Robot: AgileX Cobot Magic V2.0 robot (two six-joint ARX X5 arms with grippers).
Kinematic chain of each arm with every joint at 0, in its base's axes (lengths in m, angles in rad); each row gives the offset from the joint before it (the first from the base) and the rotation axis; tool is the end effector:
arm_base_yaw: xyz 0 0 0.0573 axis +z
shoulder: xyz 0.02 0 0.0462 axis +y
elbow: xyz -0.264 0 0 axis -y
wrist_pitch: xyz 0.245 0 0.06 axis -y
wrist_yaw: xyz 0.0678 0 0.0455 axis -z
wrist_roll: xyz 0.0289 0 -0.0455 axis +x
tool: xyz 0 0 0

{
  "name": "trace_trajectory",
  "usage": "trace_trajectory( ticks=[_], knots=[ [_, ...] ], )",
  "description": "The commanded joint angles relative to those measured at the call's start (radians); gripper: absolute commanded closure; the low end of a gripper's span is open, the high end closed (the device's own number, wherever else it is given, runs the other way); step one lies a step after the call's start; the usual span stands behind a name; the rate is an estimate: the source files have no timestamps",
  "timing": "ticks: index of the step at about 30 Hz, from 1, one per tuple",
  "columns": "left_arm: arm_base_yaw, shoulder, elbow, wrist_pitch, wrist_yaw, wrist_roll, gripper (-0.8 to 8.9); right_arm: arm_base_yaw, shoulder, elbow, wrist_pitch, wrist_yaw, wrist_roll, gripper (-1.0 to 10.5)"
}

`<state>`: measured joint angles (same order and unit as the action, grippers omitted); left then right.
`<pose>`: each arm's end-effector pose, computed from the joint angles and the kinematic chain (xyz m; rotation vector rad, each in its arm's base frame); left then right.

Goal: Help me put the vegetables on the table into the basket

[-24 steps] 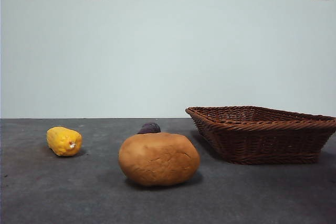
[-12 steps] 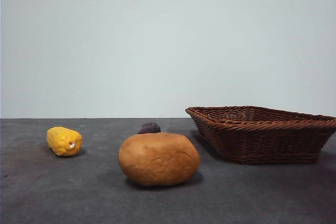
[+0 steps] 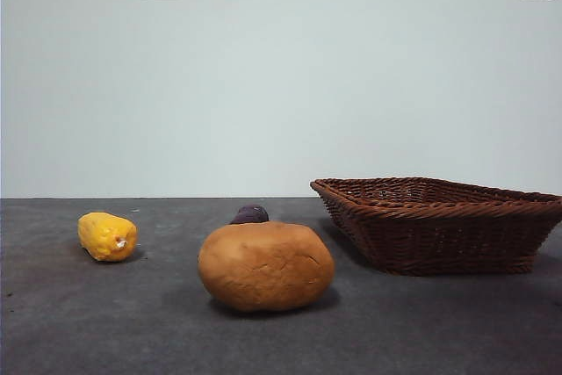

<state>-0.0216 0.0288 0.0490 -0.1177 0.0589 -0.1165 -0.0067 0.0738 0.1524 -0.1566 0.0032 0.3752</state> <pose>0.0960 -0.0038 0.1666 -0.1182 0.1021 -0.0747 0.0927 -0.0007 0.1945 0.3751 0.0752 -0.0244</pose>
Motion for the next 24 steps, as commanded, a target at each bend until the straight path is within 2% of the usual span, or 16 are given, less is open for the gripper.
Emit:
trace_trajectory(
  ticks=[1,7,13,16,18,20,24],
  knots=[
    [0.003,0.017,0.042,0.014,0.0,-0.019,8.19,0.0,0.052,0.045,0.003,0.002,-0.001,9.6],
    [0.003,0.126,0.141,0.007,0.001,-0.037,8.19,0.001,0.255,0.177,-0.066,-0.026,-0.002,9.6],
    [0.003,0.317,0.289,-0.063,0.056,-0.101,8.19,0.001,0.504,0.348,-0.189,-0.153,-0.006,9.6],
    [0.003,0.424,0.378,-0.119,0.096,-0.105,8.18,0.001,0.624,0.437,-0.276,-0.219,-0.02,9.6],
    [0.003,0.485,0.423,-0.132,0.125,-0.105,8.18,0.001,0.692,0.484,-0.323,-0.232,-0.019,9.6],
    [0.003,0.569,0.476,-0.146,0.178,-0.124,8.18,0.001,0.773,0.542,-0.378,-0.232,-0.019,9.5],
    [0.003,0.739,0.523,-0.198,0.358,-0.126,8.17,0.001,0.878,0.605,-0.468,-0.232,-0.019,9.5]
  ],
)
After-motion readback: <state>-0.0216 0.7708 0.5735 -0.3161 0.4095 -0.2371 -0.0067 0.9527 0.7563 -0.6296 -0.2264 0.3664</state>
